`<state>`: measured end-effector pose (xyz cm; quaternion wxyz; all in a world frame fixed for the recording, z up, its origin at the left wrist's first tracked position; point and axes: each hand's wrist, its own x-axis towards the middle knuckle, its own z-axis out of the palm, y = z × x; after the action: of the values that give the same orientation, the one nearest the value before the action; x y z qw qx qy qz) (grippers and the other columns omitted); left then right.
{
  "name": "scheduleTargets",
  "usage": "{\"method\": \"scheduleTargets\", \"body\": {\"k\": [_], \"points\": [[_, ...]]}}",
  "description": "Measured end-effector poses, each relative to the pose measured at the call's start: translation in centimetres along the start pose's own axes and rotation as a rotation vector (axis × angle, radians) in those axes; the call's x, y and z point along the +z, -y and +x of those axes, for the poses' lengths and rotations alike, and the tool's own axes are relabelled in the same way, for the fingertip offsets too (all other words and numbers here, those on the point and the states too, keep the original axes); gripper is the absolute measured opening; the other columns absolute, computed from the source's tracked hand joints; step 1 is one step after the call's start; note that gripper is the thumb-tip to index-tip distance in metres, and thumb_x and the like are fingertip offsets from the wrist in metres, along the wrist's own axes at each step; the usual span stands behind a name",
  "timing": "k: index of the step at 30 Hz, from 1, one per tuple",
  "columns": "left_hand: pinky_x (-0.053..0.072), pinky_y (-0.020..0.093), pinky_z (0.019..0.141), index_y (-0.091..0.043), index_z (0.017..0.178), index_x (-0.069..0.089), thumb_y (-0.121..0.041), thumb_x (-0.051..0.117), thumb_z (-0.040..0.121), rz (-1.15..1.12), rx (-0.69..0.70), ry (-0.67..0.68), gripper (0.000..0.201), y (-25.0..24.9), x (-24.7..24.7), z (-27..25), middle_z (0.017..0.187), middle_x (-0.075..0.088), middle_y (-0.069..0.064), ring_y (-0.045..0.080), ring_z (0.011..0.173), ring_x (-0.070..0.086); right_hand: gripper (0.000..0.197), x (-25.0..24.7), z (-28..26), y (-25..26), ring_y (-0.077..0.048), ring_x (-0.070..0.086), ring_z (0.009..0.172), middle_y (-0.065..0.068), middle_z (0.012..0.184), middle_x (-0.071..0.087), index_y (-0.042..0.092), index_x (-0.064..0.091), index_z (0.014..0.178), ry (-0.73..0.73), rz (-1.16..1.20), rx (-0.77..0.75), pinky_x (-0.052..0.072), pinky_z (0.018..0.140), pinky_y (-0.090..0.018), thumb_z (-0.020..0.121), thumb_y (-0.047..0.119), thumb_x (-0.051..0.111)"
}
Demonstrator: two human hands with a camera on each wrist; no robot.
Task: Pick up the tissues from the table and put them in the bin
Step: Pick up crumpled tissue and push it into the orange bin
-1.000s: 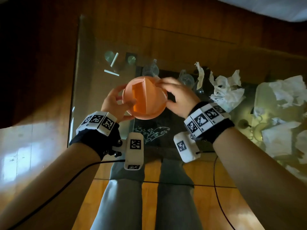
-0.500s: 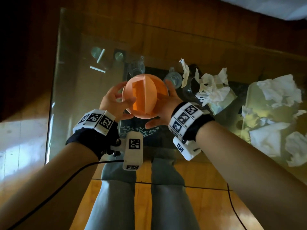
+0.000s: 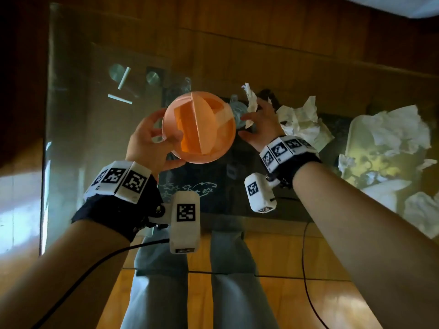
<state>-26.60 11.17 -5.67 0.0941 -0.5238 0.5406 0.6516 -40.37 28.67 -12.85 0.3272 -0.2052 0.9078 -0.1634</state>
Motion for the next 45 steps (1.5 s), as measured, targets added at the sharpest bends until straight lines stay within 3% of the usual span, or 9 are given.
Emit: {"method": "scheduleTargets", "body": {"k": [2,7,14,18,24,29,36,41,45], "points": [[0.053,0.06,0.081,-0.03,0.124,0.048,-0.007,0.063,0.08,0.026,0.018,0.002,0.052,-0.4,0.5,0.2,0.1,0.052,-0.007,0.034,0.119,0.05,0.051,1.4,1.8,-1.1,-0.027,0.016,0.141,-0.006,0.154,0.012,0.018,0.052,0.124,0.115,-0.017,0.111,0.018,0.114,-0.036,0.077,0.026,0.068],[0.054,0.058,0.079,-0.033,0.12,0.049,-0.008,0.063,0.08,0.063,0.021,0.013,0.049,-1.0,1.1,0.3,0.104,0.053,-0.007,0.032,0.118,0.05,0.063,3.2,2.9,-1.5,-0.025,0.03,0.135,-0.008,0.149,0.024,0.011,0.031,0.137,0.17,-0.032,0.098,0.029,0.111,-0.036,0.082,0.019,0.062],[0.053,0.056,0.08,-0.033,0.119,0.048,-0.005,0.06,0.082,0.042,0.002,0.001,0.047,-1.2,1.3,-0.1,0.118,0.049,0.002,0.031,0.115,0.05,0.06,-1.6,-2.0,-3.0,-0.024,0.031,0.134,-0.011,0.147,0.026,0.005,0.031,0.136,0.022,0.057,-0.066,0.024,0.111,-0.027,0.083,0.01,0.06],[0.054,0.053,0.078,-0.036,0.114,0.049,-0.004,0.057,0.084,0.042,0.004,-0.018,0.045,-1.3,1.8,-0.4,0.122,0.048,0.004,0.032,0.118,0.049,0.052,-3.2,-3.9,-6.8,-0.019,0.031,0.135,-0.002,0.149,0.024,0.006,0.036,0.133,0.1,-0.124,-0.032,0.03,0.108,-0.027,0.086,0.012,0.057],[0.055,0.05,0.074,-0.038,0.109,0.05,-0.003,0.058,0.083,0.02,0.009,-0.018,0.045,-1.2,4.2,-0.9,0.122,0.05,0.004,0.033,0.117,0.05,0.064,-5.1,-2.7,-7.9,-0.028,0.018,0.139,-0.002,0.151,0.019,0.03,0.038,0.133,-0.003,-0.16,0.031,0.023,0.113,-0.052,0.077,0.018,0.067],[0.052,0.059,0.084,-0.036,0.115,0.05,-0.003,0.057,0.083,0.045,0.017,-0.068,0.045,-0.7,5.4,-1.0,0.125,0.05,0.004,0.034,0.121,0.049,0.106,-4.7,-0.1,-7.4,-0.037,-0.012,0.14,-0.001,0.154,-0.018,0.05,0.006,0.137,0.28,-0.331,0.106,0.019,0.106,-0.068,0.064,0.029,0.08],[0.053,0.048,0.071,-0.033,0.126,0.049,-0.003,0.056,0.084,0.039,0.032,-0.076,0.052,-0.4,5.5,-1.0,0.123,0.052,0.005,0.032,0.118,0.051,0.053,-1.6,-1.7,-9.8,-0.034,0.029,0.124,-0.012,0.139,0.027,0.017,0.046,0.12,0.151,-0.264,0.02,0.041,0.1,-0.045,0.074,-0.003,0.064],[0.054,0.053,0.076,-0.033,0.125,0.051,-0.004,0.058,0.083,0.054,0.029,-0.048,0.052,0.0,5.6,-1.2,0.127,0.054,0.007,0.033,0.119,0.052,0.031,-1.3,-3.2,-10.7,-0.034,0.047,0.115,-0.019,0.127,0.048,0.006,0.056,0.114,0.22,-0.182,0.099,0.04,0.094,-0.038,0.084,0.0,0.05],[0.052,0.058,0.083,-0.03,0.128,0.048,-0.005,0.06,0.082,0.069,0.012,0.013,0.054,0.6,6.5,-2.0,0.103,0.056,-0.004,0.03,0.117,0.051,0.024,-3.2,-5.3,-9.3,-0.032,0.052,0.113,-0.019,0.121,0.057,-0.002,0.059,0.106,0.03,0.128,0.152,0.038,0.084,-0.022,0.086,0.0,0.047]]}}
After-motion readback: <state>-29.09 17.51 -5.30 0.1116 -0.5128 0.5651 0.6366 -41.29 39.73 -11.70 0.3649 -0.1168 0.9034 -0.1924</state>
